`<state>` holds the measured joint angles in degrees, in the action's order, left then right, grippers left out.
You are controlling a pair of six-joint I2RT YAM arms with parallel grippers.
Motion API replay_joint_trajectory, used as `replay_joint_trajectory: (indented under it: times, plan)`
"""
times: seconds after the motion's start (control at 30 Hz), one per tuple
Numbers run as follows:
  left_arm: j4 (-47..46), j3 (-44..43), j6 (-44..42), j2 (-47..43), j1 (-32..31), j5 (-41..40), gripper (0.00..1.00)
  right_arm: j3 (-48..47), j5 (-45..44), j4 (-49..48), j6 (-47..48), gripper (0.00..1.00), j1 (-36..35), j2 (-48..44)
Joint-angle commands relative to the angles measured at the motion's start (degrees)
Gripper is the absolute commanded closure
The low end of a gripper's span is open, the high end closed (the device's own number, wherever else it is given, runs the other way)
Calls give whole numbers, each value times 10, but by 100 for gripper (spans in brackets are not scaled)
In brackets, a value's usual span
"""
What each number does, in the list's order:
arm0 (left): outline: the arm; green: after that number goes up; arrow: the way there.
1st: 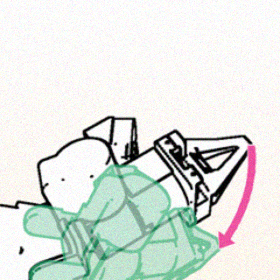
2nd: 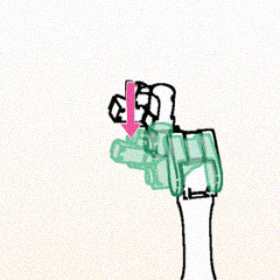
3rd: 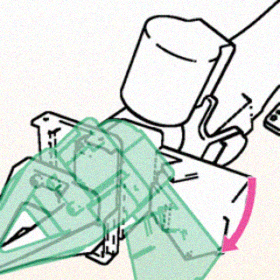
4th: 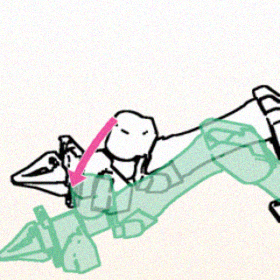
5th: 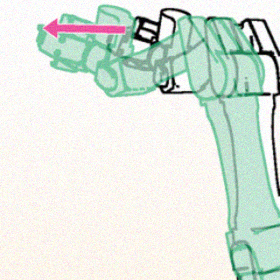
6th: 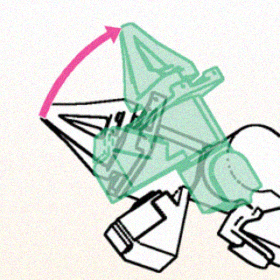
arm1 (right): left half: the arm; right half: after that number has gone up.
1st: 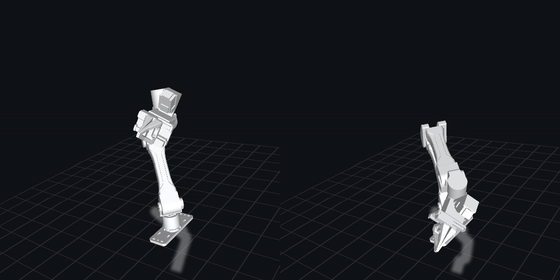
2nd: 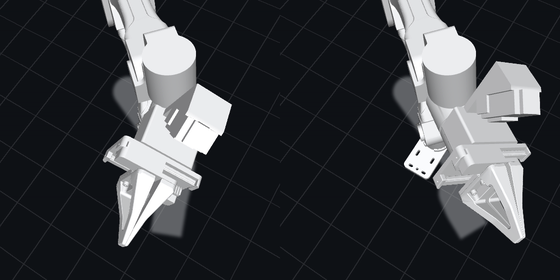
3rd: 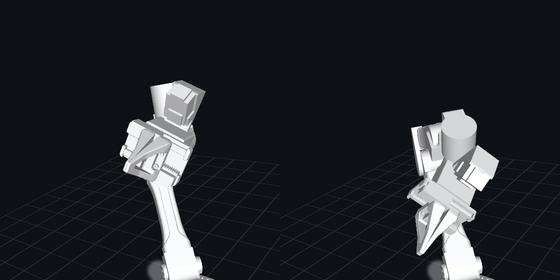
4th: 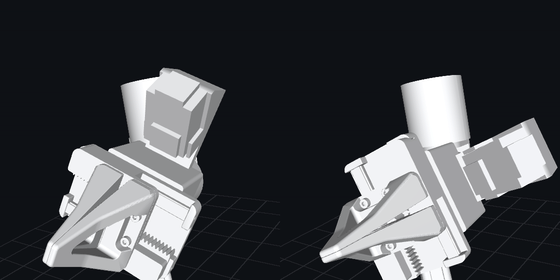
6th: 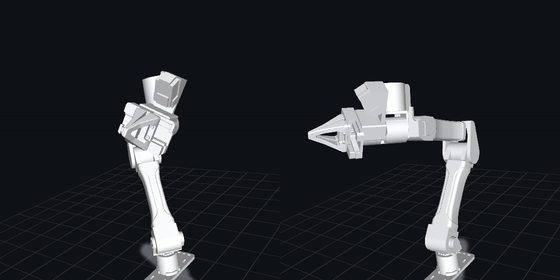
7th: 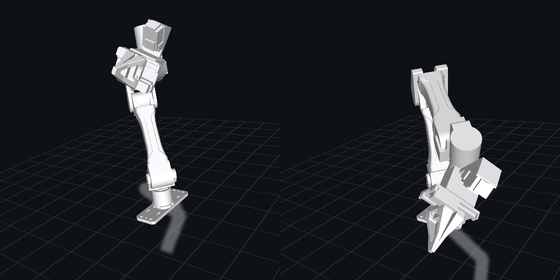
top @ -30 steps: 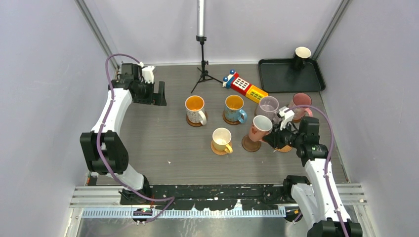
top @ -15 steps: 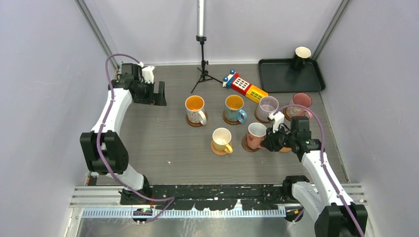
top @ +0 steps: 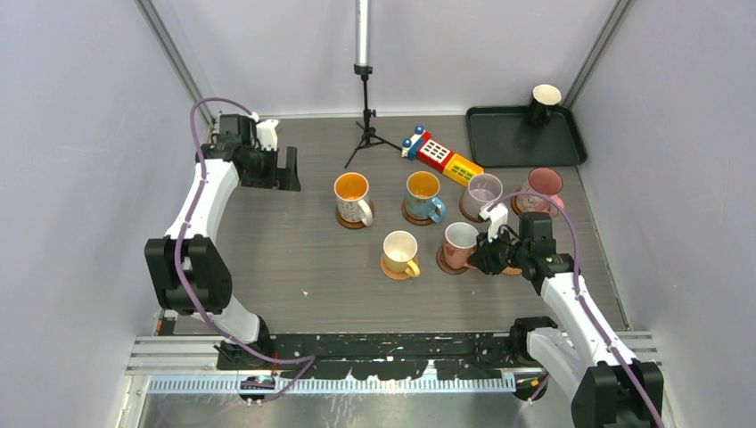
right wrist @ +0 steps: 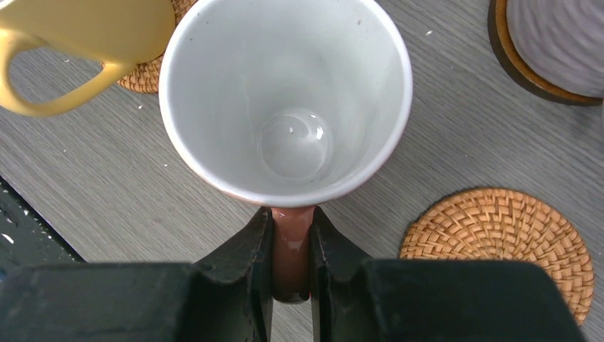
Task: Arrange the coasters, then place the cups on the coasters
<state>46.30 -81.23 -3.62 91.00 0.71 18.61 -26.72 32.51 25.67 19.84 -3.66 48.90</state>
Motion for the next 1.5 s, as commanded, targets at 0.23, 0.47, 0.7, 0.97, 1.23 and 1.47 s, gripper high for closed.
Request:
replay_joint_trajectory:
  times: [0.23,0.47,0.7,0.97,1.23,1.47]
  plan:
    - [-2,-13,-18,8,-2,3,0,4,-7,-84,1,100,-14,11]
    - [2,-13,-31,6,-2,0,0,11,-2,-52,28,75,-17,-1]
    - [4,-12,-39,6,-2,-2,0,4,10,15,76,63,-18,-24]
    - [6,-13,-44,7,-2,-3,0,-24,18,119,154,54,-18,-54]
    - [5,-9,-40,8,-2,3,0,-51,25,196,229,54,-18,-48]
    - [7,-9,-41,5,-2,3,0,-101,5,222,201,44,-17,-39]
